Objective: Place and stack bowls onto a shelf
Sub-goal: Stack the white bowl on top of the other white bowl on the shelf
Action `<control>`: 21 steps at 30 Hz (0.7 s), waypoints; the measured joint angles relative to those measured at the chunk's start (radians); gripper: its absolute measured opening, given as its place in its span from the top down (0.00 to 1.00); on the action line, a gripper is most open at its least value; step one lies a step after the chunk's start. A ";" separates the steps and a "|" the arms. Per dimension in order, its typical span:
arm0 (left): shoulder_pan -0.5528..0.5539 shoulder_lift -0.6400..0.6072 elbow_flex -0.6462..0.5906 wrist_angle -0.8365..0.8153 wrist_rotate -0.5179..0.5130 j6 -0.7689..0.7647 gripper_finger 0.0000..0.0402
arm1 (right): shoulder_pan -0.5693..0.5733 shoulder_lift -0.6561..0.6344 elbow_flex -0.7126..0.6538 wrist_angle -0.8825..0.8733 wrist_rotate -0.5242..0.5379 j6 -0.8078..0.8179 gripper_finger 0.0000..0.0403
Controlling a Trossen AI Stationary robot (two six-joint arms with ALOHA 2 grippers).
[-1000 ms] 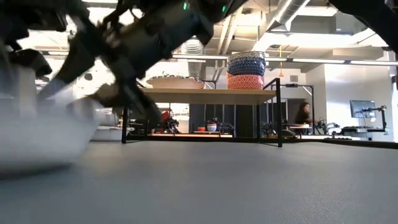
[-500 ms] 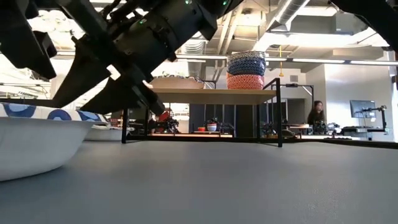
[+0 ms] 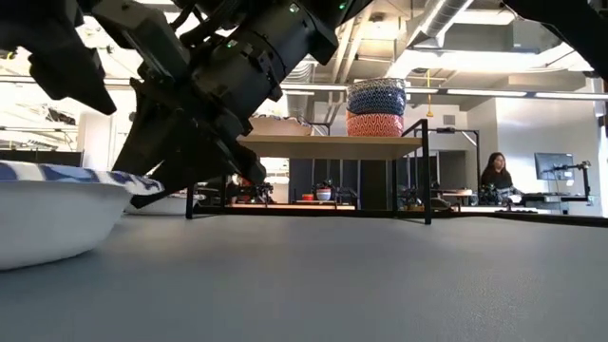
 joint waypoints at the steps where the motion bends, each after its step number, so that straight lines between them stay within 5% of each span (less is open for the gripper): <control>1: 0.008 0.000 0.000 0.000 0.000 0.003 0.51 | 0.000 0.000 0.000 0.000 -0.005 0.002 0.72; 6: 0.044 -0.006 0.000 0.000 0.033 0.031 0.50 | -0.006 0.000 0.000 -0.005 -0.084 0.034 0.94; 21: 0.067 -0.023 0.213 -0.359 -0.033 0.044 0.50 | -0.089 -0.145 0.000 -0.091 -0.048 0.070 0.95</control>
